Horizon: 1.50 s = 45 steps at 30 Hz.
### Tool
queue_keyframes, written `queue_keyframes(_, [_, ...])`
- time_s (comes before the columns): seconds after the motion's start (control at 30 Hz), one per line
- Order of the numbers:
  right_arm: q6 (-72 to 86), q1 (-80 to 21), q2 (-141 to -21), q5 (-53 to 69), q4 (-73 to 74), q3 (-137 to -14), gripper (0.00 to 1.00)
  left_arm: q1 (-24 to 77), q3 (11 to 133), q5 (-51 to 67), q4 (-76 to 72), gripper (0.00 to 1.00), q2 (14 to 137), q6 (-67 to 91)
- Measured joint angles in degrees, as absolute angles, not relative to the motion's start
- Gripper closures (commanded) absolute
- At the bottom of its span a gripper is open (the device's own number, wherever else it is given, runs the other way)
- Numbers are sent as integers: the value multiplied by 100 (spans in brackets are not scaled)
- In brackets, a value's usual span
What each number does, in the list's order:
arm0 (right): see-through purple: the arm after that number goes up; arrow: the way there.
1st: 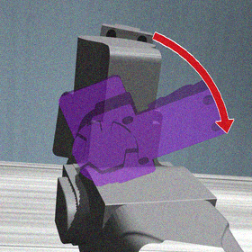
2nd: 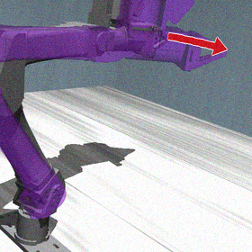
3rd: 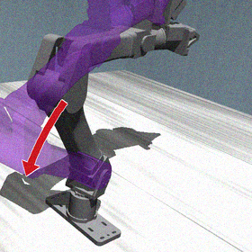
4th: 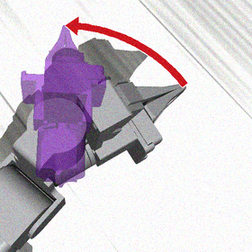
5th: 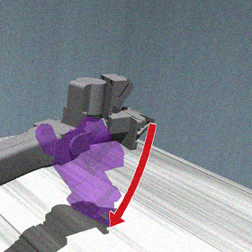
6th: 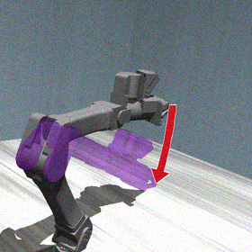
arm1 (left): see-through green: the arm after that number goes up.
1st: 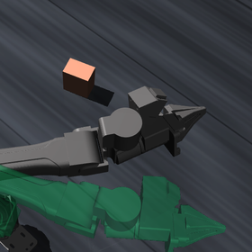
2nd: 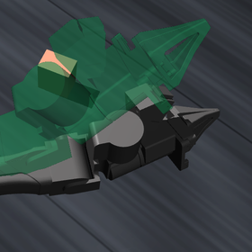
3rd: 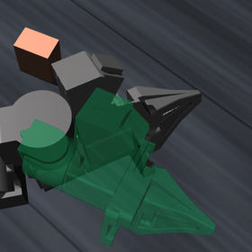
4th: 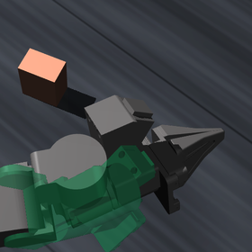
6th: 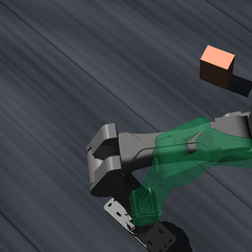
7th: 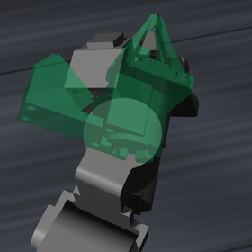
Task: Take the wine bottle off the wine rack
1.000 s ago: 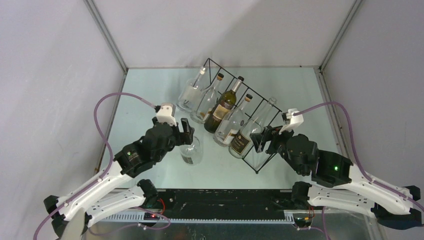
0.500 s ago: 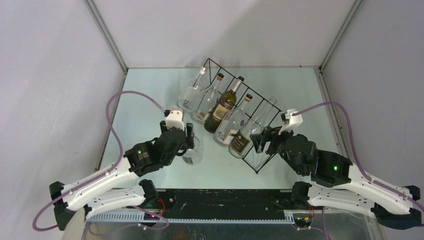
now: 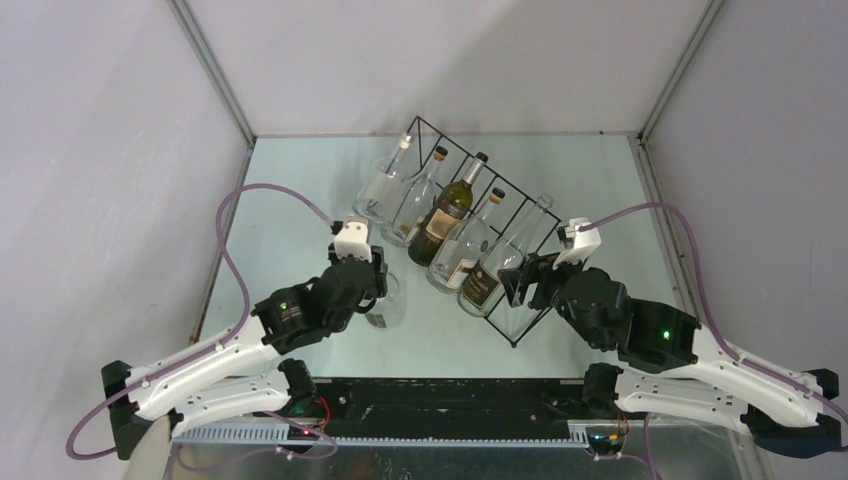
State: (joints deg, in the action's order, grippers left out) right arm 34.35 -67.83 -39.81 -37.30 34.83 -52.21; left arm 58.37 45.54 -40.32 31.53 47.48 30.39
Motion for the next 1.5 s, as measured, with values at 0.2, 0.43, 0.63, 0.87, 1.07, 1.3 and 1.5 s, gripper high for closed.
queue_keyframes(0.2, [3433, -6783, -4001, -3728, 3483, -5221, 28, 5839, 4552, -4049, 3050, 57, 4792, 2952])
queue_keyframes(0.43, [3461, -6783, -3997, -3730, 3575, -5221, 28, 5839, 4464, -4233, 2886, 83, 4753, 2840])
queue_keyframes(0.63, [3562, -6783, -3955, -3732, 3723, -5221, 28, 5614, 4460, -4427, 3004, 100, 4720, 2646])
queue_keyframes(0.87, [3610, -6783, -3907, -3734, 3905, -5221, 28, 4010, 4456, -3966, 3183, 100, 4431, 2139])
queue_keyframes(1.07, [3647, -6783, -3909, -3734, 3942, -5221, 28, 2818, 4547, -3557, 3083, 100, 4547, 1592])
queue_keyframes(1.3, [3667, -6783, -3887, -3728, 3938, -5059, 28, 1570, 4834, -2773, 2663, 100, 5186, 1253])
queue_keyframes(1.5, [3667, -6783, -3769, -3664, 3942, -5033, 28, 906, 5304, -2329, 2283, 100, 6012, 1000])
